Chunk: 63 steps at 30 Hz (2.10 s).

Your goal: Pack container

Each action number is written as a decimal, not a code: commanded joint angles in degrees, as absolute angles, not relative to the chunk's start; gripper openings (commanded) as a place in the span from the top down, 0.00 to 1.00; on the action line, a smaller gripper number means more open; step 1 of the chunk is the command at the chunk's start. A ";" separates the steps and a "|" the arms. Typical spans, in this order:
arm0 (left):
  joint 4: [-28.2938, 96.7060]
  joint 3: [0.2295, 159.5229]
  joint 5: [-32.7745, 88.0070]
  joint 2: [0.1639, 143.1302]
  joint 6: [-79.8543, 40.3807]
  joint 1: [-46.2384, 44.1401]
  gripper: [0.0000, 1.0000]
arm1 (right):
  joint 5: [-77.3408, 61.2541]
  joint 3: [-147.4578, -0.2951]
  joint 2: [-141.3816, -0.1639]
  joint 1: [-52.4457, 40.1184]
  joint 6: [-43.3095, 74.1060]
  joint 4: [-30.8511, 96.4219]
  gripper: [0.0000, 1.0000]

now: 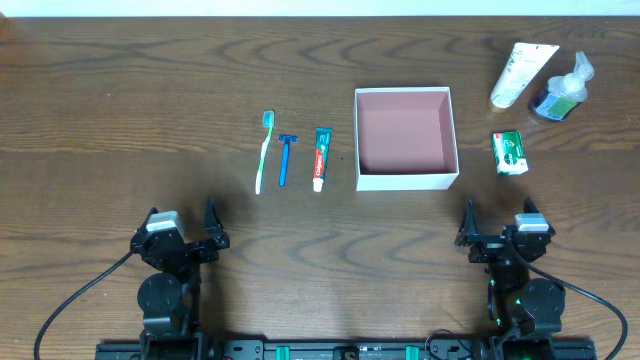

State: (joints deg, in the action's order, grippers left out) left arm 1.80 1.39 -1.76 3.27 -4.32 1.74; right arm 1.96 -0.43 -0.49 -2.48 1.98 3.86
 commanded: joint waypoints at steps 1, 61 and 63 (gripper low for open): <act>4.01 0.23 -3.46 3.25 -4.54 1.96 0.02 | 2.57 -0.32 -0.43 -1.78 2.55 4.05 0.01; 4.01 0.23 -3.46 3.25 -4.54 1.96 0.02 | -6.87 -25.41 -23.88 -1.78 -3.53 4.38 0.01; 4.01 0.23 -3.46 3.25 -4.54 1.96 0.02 | -8.80 -31.46 -30.92 -1.78 -3.53 10.66 0.01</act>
State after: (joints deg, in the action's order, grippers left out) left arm 1.91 1.43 -1.93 3.29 -4.34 1.74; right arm -8.16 -25.39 -24.25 -2.48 -1.37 7.16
